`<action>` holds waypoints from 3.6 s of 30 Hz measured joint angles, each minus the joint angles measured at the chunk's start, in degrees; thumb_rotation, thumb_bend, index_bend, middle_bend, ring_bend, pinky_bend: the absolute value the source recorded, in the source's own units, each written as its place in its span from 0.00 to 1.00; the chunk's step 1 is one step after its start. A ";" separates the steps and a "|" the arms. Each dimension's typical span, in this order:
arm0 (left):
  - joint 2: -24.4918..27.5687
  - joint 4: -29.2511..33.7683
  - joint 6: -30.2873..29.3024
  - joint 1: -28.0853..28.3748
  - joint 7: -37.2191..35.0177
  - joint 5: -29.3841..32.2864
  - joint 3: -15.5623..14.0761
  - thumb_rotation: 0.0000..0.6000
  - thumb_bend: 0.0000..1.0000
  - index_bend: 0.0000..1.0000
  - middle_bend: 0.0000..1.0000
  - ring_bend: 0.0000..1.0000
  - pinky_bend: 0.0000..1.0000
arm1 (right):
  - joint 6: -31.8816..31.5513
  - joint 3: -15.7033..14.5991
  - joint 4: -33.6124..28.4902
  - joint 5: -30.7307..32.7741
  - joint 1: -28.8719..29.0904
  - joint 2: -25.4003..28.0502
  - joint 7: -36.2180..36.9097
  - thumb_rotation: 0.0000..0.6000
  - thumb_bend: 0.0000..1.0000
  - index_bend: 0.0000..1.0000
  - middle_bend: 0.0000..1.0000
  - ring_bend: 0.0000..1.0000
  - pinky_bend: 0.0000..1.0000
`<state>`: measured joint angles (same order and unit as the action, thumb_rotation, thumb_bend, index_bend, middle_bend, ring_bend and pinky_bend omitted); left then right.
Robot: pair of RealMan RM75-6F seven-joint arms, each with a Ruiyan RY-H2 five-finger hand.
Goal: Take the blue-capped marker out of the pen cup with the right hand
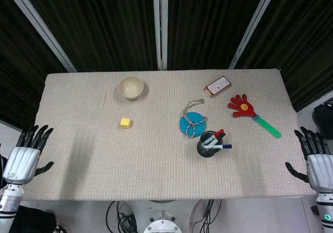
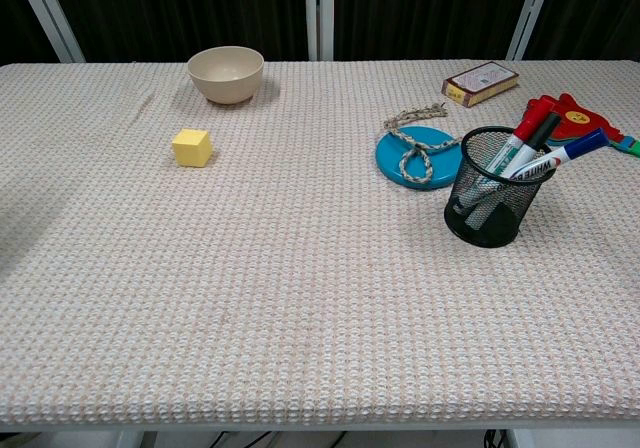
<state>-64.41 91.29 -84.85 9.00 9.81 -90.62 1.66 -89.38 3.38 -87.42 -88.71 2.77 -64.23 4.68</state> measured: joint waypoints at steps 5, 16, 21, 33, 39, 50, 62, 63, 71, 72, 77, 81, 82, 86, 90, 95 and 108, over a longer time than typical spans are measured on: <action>-0.22 -0.26 -0.05 -0.04 -0.12 0.34 0.13 1.00 0.13 0.07 0.04 0.00 0.00 | -0.31 0.31 0.80 -0.03 -0.01 -0.35 0.49 1.00 0.15 0.00 0.00 0.00 0.00; -0.45 -0.84 0.00 -0.32 -0.62 1.05 0.16 1.00 0.13 0.07 0.04 0.00 0.00 | -0.42 0.22 0.52 -3.09 1.33 -1.28 -0.92 1.00 0.15 0.01 0.00 0.00 0.00; -0.38 -0.74 0.45 -0.32 -0.78 1.40 0.04 1.00 0.13 0.07 0.04 0.00 0.00 | 1.67 0.04 -1.75 -4.25 3.00 -1.50 -4.01 1.00 0.15 0.07 0.00 0.00 0.00; -0.84 -1.17 1.15 -0.21 -1.05 2.25 0.12 1.00 0.13 0.08 0.04 0.00 0.00 | 8.52 1.81 -7.01 -3.91 8.77 -4.19 -12.09 1.00 0.18 0.13 0.00 0.00 0.00; -0.48 -1.19 1.78 -0.19 -0.97 2.73 0.00 1.00 0.13 0.08 0.04 0.00 0.00 | 12.53 2.55 -9.01 -2.89 11.75 -5.68 -18.18 1.00 0.18 0.19 0.00 0.00 0.00; -0.06 -1.55 2.41 -0.19 -2.72 2.82 -0.34 1.00 0.13 0.08 0.04 0.00 0.00 | 16.75 2.47 -10.49 0.04 14.76 -9.53 -24.31 1.00 0.20 0.29 0.00 0.00 0.00; 0.15 -2.13 1.17 -0.62 -4.44 2.31 -0.25 1.00 0.13 0.10 0.04 0.00 0.00 | 16.40 2.52 -9.15 -0.42 16.29 -11.34 -26.41 1.00 0.24 0.40 0.00 0.00 0.00; 0.17 -2.16 1.19 -0.62 -4.47 2.33 -0.24 1.00 0.13 0.10 0.04 0.00 0.00 | 16.40 2.50 -9.22 -0.30 16.35 -11.39 -26.50 1.00 0.24 0.40 0.00 0.00 0.00; 0.17 -2.52 1.40 -0.59 -4.85 2.34 -0.31 1.00 0.13 0.10 0.04 0.00 0.00 | 16.55 2.19 -9.18 1.09 16.46 -11.86 -27.48 1.00 0.25 0.44 0.00 0.00 0.00; 0.15 -2.56 1.40 -0.60 -4.88 2.36 -0.30 1.00 0.13 0.10 0.04 0.00 0.00 | 16.57 2.16 -9.16 1.22 16.48 -11.89 -27.61 1.00 0.25 0.45 0.00 0.00 0.00; 0.00 -2.84 1.48 -0.64 -5.15 2.46 -0.32 1.00 0.13 0.10 0.04 0.00 0.00 | 16.65 2.08 -9.16 1.88 16.63 -12.01 -27.96 1.00 0.27 0.49 0.00 0.00 0.00; 0.01 -2.86 1.60 -0.64 -5.18 2.64 -0.31 1.00 0.13 0.10 0.04 0.00 0.00 | 16.59 2.06 -9.12 2.21 16.75 -12.14 -28.04 1.00 0.28 0.50 0.00 0.00 0.00; 0.04 -2.82 1.62 -0.64 -5.15 2.67 -0.29 1.00 0.13 0.10 0.04 0.00 0.00 | 16.57 2.05 -9.11 2.26 16.77 -12.18 -28.09 1.00 0.28 0.50 0.00 0.00 0.00; 0.07 -2.74 1.68 -0.62 -5.11 2.70 -0.27 1.00 0.13 0.10 0.04 0.00 0.00 | 16.27 2.09 -9.05 2.51 16.83 -12.46 -28.23 1.00 0.30 0.51 0.00 0.00 0.00; 0.06 -2.73 1.75 -0.68 -5.09 2.95 -0.27 1.00 0.13 0.10 0.04 0.00 0.00 | 16.08 2.12 -9.02 2.81 16.87 -12.70 -28.26 1.00 0.31 0.54 0.00 0.00 0.00; 0.17 -2.57 1.66 -0.90 -5.02 3.23 -0.25 1.00 0.13 0.10 0.04 0.00 0.00 | 15.57 2.15 -9.06 2.75 16.88 -12.74 -28.04 1.00 0.32 0.58 0.00 0.00 0.00; 0.23 -2.23 1.12 -1.46 -4.85 3.55 -0.28 1.00 0.13 0.10 0.04 0.00 0.00 | 7.76 2.04 -10.94 -1.82 14.22 -8.55 -20.41 1.00 0.36 0.69 0.00 0.00 0.00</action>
<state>-64.18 89.06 -83.74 7.54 4.95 -87.07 1.39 -81.62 5.43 -98.36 -90.53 17.00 -72.78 -15.73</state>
